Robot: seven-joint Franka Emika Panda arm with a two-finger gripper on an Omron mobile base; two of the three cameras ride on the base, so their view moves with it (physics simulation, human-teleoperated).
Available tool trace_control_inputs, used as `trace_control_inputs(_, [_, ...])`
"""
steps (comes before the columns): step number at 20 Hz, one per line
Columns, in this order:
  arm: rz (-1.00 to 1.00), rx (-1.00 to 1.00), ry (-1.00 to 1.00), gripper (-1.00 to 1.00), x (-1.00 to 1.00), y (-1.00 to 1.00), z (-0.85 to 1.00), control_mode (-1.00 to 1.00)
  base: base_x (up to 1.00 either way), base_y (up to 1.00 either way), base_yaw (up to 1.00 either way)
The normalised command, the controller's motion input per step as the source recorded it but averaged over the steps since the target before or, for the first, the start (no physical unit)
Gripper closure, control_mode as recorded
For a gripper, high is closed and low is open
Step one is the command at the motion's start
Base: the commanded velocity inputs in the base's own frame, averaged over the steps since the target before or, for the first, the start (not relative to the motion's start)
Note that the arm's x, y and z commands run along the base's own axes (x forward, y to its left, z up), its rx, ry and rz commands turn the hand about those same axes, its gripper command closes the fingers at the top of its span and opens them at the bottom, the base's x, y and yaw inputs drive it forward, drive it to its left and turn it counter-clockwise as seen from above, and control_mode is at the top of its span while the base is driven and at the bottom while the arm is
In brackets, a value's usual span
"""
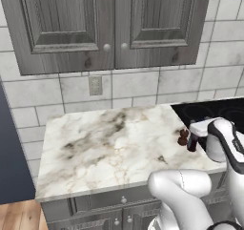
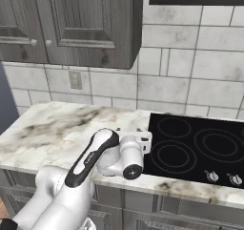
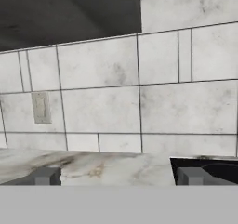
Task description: Take 2 condiments from the cabinet and move them on the counter near the stove.Make sure the condiments are lined up with each other, next to each other.
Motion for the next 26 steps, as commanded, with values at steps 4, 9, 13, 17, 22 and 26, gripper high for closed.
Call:
trace_control_inputs(4, [0.0,-0.03,0.19,-1.0,-0.39,-0.19,0.34,-1.0,0.0,0.0,0.0])
trace_control_inputs(9, [0.01,-0.04,0.2,-1.0,-0.38,-0.18,0.33,-1.0,0.0,0.0,0.0])
trace_control_inputs(13, [0.05,-0.03,0.2,-1.0,-0.4,-0.2,0.42,-1.0,0.0,0.0,0.0])
trace_control_inputs(17, [0.09,-0.03,0.22,-1.0,-0.49,-0.24,0.41,-1.0,0.0,0.0,0.0])
trace_control_inputs(22, [0.09,-0.03,0.27,-1.0,-0.53,-0.16,0.42,-1.0,0.0,0.0,0.0])
trace_control_inputs(26, [0.07,-0.04,0.3,-1.0,-0.54,-0.08,0.46,-1.0,0.0,0.0,0.0])
